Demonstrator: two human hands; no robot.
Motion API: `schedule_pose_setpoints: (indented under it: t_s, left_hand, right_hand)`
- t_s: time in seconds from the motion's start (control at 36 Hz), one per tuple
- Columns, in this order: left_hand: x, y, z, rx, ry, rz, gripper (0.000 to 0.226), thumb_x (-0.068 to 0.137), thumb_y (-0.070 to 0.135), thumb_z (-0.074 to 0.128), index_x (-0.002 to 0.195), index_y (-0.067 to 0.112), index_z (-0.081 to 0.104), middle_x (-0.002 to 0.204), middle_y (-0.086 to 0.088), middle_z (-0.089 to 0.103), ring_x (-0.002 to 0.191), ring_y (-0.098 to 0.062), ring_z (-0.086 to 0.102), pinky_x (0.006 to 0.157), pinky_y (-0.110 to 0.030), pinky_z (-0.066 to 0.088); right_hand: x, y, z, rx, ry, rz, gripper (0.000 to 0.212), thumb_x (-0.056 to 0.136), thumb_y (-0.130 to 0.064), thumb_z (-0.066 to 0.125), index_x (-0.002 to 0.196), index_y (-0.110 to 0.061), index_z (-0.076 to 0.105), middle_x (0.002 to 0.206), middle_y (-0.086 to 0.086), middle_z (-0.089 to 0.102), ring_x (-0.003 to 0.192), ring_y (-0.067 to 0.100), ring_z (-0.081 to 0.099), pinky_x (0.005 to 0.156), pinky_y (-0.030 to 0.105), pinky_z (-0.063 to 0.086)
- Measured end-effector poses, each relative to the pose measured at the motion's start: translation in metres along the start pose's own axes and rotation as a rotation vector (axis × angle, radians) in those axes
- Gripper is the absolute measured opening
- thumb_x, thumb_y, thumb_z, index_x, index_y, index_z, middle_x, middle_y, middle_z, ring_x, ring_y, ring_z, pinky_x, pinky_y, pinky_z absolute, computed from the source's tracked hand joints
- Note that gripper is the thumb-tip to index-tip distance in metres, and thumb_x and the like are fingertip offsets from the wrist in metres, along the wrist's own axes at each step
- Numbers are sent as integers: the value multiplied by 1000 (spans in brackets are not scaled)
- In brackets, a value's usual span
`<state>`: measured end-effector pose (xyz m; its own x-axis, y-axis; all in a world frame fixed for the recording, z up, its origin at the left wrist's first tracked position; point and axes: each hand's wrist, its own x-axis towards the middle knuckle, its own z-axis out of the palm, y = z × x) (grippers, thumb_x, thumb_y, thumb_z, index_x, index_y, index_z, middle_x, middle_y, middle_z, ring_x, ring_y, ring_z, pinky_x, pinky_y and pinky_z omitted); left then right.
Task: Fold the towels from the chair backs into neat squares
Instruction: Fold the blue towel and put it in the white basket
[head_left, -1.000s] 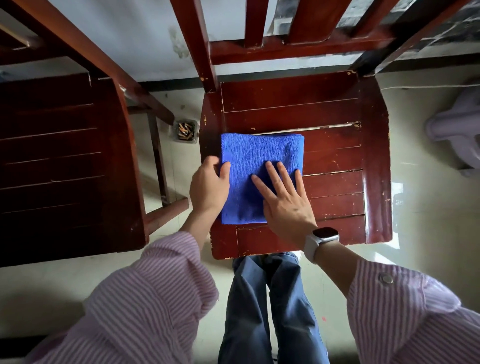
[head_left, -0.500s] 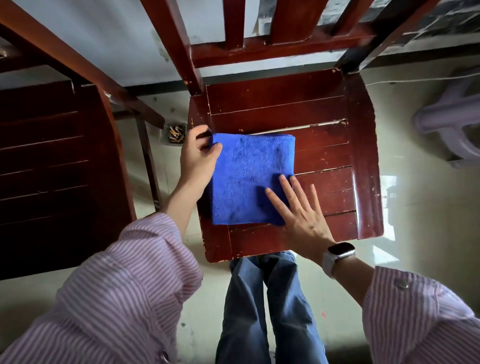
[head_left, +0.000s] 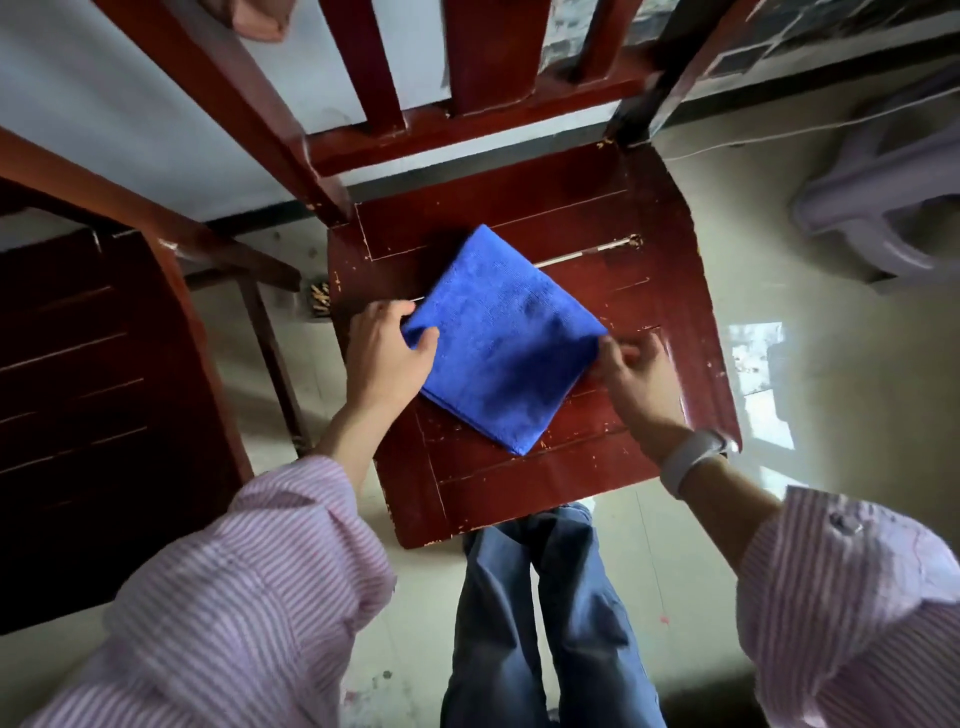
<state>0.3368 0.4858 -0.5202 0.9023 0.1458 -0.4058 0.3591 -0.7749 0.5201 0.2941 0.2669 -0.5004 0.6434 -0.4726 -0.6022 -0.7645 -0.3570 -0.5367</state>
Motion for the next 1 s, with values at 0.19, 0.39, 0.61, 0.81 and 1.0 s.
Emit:
schedule_pose_setpoints:
  t_s: [0.19,0.39,0.61,0.81,1.0]
  left_hand:
    - [0,4,-2,-63,-122,-145,28,86,19,57,111,6,56,111,-11,61,103,-29,55,85,-31,40]
    - [-40,0,10,-135,-231,-250,19,85,21,61,96,6,60,96,-8,64,90,-25,58,79,-30,42]
    - [-52,0,19,-251,-284,-478,25,69,38,70,65,18,56,72,-3,62,83,-26,64,83,-42,53]
    - [-58,-1,17,-14,-80,-287,14,80,26,63,80,13,58,82,-7,62,78,-24,58,70,-33,46]
    - [-47,10,21,253,77,174,55,78,32,55,128,10,45,132,-15,46,120,-34,43,96,-46,37]
  right_hand:
    - [-30,20,34,103,-230,179,24,79,-28,64,85,-8,55,82,7,57,77,19,53,71,38,44]
    - [-24,16,18,72,-14,86,22,93,-26,45,104,-6,44,91,5,49,82,21,44,65,24,24]
    - [-32,35,9,15,-66,107,29,90,-20,51,117,-10,47,94,1,51,86,20,47,66,21,26]
    - [-41,50,5,-109,-94,24,42,83,-20,61,121,-15,44,95,4,58,94,28,57,73,28,39]
    - [-25,31,-1,13,37,-185,54,82,-43,51,126,-13,41,107,4,59,93,23,59,86,43,48]
